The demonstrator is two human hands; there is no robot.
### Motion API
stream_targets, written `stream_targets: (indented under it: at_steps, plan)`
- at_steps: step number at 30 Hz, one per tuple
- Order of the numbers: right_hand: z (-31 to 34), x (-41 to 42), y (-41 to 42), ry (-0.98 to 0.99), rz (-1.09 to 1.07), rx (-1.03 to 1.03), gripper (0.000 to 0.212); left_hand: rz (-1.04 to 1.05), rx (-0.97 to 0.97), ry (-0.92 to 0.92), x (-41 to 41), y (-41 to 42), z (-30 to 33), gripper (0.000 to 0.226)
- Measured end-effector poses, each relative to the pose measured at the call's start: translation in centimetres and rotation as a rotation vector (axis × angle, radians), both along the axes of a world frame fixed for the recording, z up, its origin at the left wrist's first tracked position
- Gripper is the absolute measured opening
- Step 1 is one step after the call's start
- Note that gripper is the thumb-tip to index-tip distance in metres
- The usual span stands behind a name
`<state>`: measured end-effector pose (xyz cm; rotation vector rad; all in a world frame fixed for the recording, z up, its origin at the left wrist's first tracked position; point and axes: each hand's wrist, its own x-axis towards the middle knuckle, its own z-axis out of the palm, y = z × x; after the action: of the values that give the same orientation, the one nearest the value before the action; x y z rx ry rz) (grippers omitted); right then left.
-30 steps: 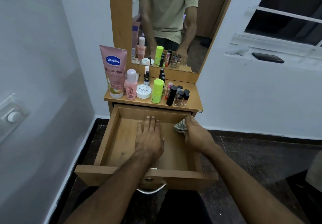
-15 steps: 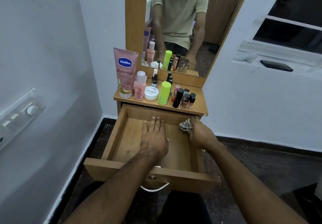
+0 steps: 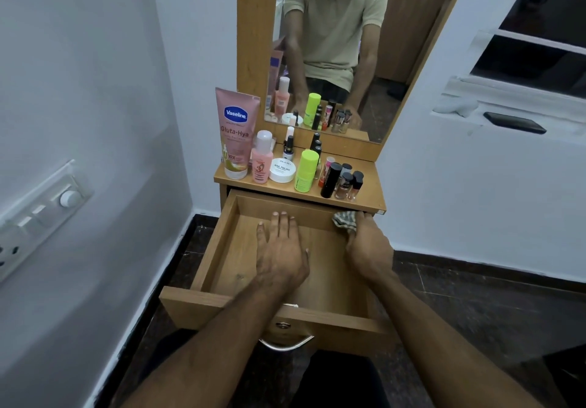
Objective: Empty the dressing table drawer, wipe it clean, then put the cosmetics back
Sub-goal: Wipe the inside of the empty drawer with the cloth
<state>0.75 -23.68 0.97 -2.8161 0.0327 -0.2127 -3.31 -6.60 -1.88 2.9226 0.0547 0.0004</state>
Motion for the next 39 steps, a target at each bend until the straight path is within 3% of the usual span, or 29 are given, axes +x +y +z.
stream_targets:
  at_steps: [5, 9, 14, 19, 26, 30, 35, 39]
  plan:
    - [-0.6, 1.5, 1.6, 0.0, 0.145, -0.327, 0.045, 0.022, -0.029, 0.009, 0.0, 0.0, -0.3, 0.08]
    - [-0.6, 2.2, 2.6, 0.016, 0.361, -0.413, 0.051, 0.049, -0.047, 0.017, 0.2, 0.4, -0.6, 0.08]
    - [-0.2, 3.1, 1.8, 0.038, 0.24, -0.396, 0.04, 0.099, -0.077, 0.004, 0.2, 0.7, -0.6, 0.076]
    - [0.0, 3.3, 2.0, 0.07, 0.342, -0.371, 0.052, 0.199, -0.219, -0.021, 0.7, 1.6, 0.6, 0.074]
    - [0.0, 2.8, 3.0, 0.061, 0.291, -0.324, 0.049, 0.219, -0.101, -0.073, 1.6, 7.5, 1.9, 0.076]
    - [0.2, 2.7, 5.7, 0.062, 0.319, -0.279, 0.047, 0.23, -0.188, -0.032, 0.6, 9.4, 0.8, 0.07]
    - [0.3, 2.9, 10.8, 0.085, 0.419, -0.253, 0.056, 0.201, -0.162, -0.035, 0.5, 9.5, 0.1, 0.077]
    - [0.5, 3.1, 9.9, 0.131, 0.391, -0.277, 0.05, 0.215, -0.271, -0.08, 0.5, 10.3, 0.1, 0.069]
